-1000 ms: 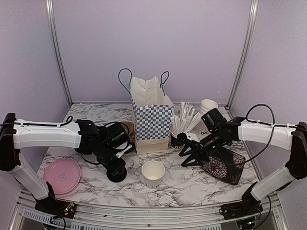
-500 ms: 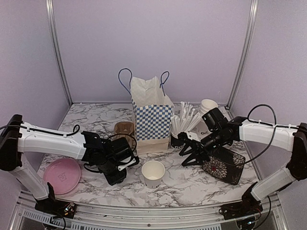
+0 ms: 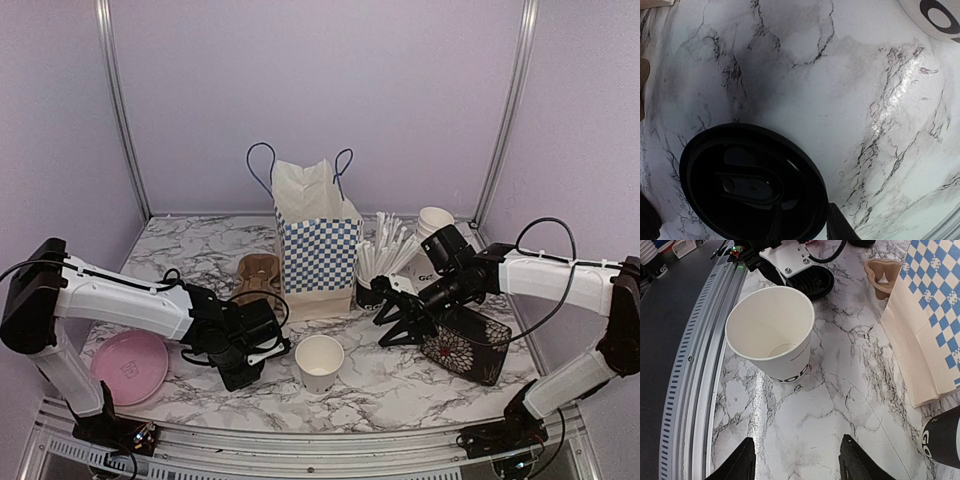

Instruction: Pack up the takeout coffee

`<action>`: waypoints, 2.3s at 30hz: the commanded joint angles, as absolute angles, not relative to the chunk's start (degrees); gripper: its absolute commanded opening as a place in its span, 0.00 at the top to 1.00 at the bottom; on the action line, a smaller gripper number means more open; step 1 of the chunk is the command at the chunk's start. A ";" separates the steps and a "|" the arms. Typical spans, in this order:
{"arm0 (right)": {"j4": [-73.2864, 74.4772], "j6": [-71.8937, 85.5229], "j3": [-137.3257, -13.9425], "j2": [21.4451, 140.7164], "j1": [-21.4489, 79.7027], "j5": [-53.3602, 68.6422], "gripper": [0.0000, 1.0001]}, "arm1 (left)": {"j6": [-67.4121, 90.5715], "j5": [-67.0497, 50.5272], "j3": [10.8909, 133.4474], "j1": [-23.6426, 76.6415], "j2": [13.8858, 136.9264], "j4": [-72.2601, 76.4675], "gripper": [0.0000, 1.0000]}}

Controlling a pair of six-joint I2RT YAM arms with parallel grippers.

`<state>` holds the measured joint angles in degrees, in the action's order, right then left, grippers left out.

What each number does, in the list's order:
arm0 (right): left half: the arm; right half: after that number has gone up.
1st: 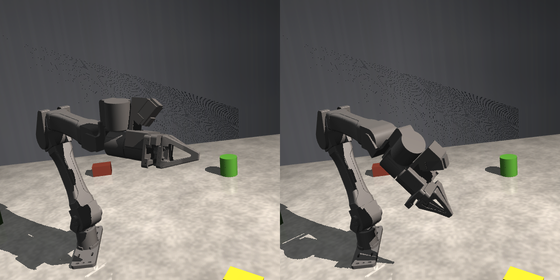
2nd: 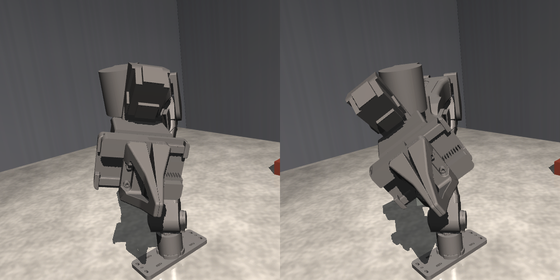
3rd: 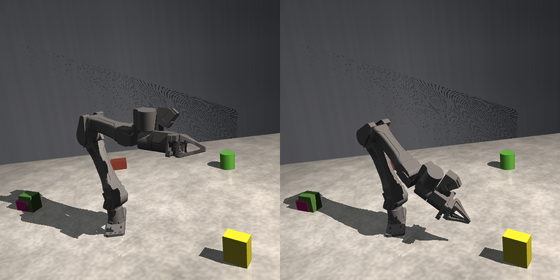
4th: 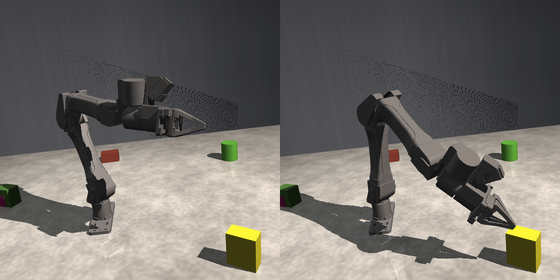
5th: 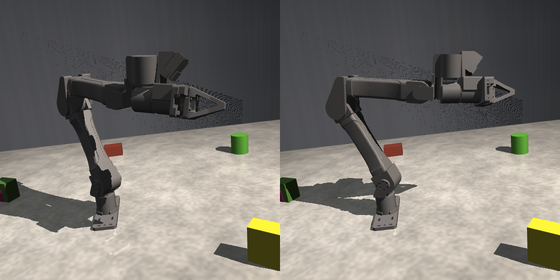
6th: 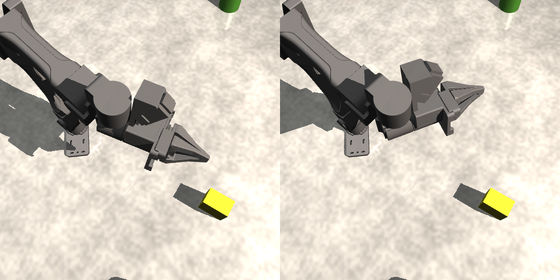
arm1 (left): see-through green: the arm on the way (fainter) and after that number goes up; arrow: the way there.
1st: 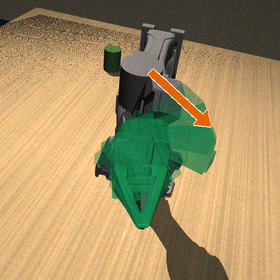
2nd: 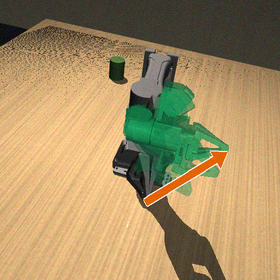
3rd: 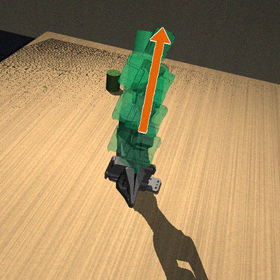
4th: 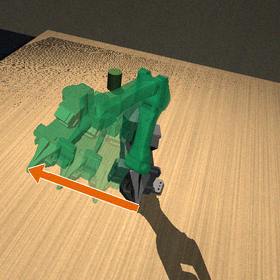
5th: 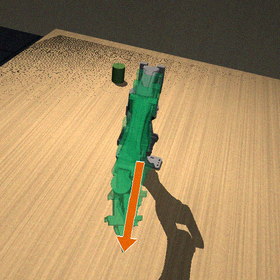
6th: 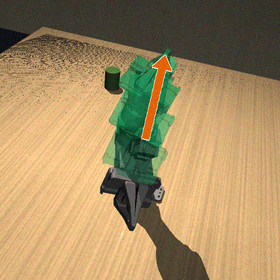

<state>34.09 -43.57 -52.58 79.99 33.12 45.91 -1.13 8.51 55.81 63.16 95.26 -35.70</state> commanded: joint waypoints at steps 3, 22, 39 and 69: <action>34.17 -44.30 -52.95 79.80 32.87 45.62 0.45 | -2.30 9.34 55.34 63.04 96.47 -34.86 0.77; 38.94 -44.79 -58.63 80.16 32.87 45.86 0.45 | -0.44 9.42 65.44 63.02 87.86 -45.94 0.95; 28.06 -12.67 -91.61 86.29 32.48 59.24 0.01 | -8.21 -8.70 83.62 62.14 75.16 -17.90 0.91; -11.70 32.90 -87.68 93.50 38.08 74.60 0.01 | 2.84 -29.35 76.14 54.84 75.23 5.01 0.88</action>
